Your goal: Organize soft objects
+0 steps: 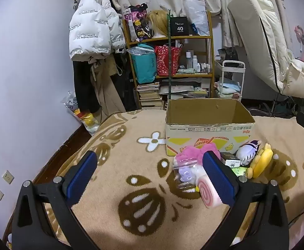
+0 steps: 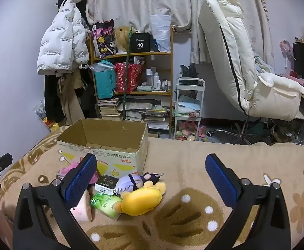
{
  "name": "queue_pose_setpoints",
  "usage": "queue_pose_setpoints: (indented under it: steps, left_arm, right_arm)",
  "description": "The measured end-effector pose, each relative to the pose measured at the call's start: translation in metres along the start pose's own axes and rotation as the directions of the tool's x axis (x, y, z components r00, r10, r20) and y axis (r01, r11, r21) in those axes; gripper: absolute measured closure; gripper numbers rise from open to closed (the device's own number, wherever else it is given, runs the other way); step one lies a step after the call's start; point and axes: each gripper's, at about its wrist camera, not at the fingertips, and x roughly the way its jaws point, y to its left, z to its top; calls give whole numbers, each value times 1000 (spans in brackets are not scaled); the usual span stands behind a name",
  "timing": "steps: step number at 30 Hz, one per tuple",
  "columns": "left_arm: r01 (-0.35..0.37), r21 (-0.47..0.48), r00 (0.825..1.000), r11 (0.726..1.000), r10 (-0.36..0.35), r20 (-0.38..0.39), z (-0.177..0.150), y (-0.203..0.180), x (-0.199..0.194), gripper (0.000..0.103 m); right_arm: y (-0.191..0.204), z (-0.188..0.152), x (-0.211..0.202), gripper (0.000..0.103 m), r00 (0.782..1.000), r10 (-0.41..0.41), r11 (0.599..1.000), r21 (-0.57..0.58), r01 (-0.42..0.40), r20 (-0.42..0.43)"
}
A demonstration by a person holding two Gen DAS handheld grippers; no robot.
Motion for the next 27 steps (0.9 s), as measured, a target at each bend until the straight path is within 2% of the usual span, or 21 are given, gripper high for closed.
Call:
queue_pose_setpoints:
  steps: [27]
  left_arm:
    - [1,5,1000,1000,-1,0,2,-3,-2,3]
  right_arm:
    - [2,-1,1,0,1000,1,1000,0,-1,-1]
